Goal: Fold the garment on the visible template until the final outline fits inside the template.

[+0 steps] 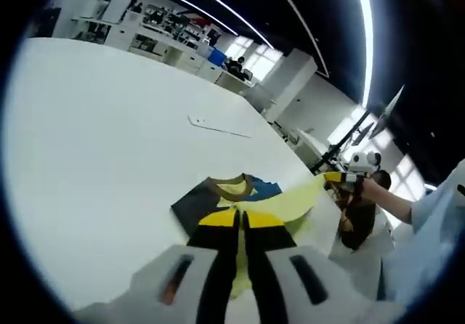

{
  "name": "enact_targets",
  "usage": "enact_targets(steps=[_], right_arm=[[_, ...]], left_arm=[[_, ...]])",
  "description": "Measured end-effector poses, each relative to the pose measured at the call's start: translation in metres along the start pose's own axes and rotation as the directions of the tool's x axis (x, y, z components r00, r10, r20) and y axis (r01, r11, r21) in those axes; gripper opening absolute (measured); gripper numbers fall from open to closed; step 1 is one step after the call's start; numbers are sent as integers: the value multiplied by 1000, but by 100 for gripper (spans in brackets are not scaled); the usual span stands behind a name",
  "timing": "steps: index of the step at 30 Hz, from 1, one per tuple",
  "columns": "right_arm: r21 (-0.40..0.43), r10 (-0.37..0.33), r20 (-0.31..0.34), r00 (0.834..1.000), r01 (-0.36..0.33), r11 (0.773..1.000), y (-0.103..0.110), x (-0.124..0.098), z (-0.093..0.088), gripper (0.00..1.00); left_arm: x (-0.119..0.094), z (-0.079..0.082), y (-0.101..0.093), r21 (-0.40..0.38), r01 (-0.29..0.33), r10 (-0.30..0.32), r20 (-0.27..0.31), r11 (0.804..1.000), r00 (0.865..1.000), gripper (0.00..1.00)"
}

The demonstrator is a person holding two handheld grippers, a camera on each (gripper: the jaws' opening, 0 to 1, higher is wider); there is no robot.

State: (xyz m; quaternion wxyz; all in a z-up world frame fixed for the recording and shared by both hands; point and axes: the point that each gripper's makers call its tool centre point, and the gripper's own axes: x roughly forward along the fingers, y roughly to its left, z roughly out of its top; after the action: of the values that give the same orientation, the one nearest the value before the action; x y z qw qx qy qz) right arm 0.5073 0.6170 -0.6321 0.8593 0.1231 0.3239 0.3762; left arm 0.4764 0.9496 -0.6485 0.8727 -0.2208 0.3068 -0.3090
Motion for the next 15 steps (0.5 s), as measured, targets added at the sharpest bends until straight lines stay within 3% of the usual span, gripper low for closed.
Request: enact_targets(steps=[8, 15], right_arm=[[-10, -27, -15, 1000, 27, 1000, -26, 29, -2, 0], [-18, -64, -58, 996, 63, 998, -48, 49, -16, 0]], left_arm=[[21, 6, 27, -30, -61, 62, 21, 998, 998, 0], [41, -5, 52, -66, -105, 105, -5, 992, 994, 0]])
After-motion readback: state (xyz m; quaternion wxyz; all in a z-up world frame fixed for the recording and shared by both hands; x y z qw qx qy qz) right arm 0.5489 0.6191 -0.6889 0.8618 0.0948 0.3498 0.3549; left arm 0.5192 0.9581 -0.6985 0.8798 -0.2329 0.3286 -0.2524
